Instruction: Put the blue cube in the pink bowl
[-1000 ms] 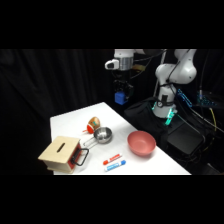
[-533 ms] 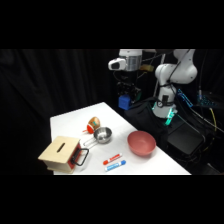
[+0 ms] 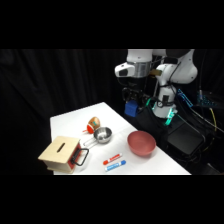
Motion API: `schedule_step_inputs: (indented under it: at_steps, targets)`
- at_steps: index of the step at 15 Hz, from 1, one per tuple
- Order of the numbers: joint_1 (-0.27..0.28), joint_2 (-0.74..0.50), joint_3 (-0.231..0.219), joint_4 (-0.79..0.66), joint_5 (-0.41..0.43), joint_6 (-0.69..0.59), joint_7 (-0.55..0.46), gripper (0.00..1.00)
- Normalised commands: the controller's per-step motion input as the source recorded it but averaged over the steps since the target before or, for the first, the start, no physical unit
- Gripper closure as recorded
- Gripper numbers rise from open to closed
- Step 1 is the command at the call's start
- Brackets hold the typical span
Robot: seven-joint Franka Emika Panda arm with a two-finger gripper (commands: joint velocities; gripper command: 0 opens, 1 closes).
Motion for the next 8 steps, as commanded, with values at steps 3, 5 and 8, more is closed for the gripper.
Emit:
schedule_step_inputs:
  at_steps: [3,5,8]
  targets:
    - [0.085,0.13,0.045,-0.21,0.1,0.39,0.04,0.69]
    - [0.076,0.19,0.018,-0.21,0.164,0.47,-0.01,0.69]
    - [0.052,0.24,0.005,-0.15,0.159,0.51,-0.07,0.69]
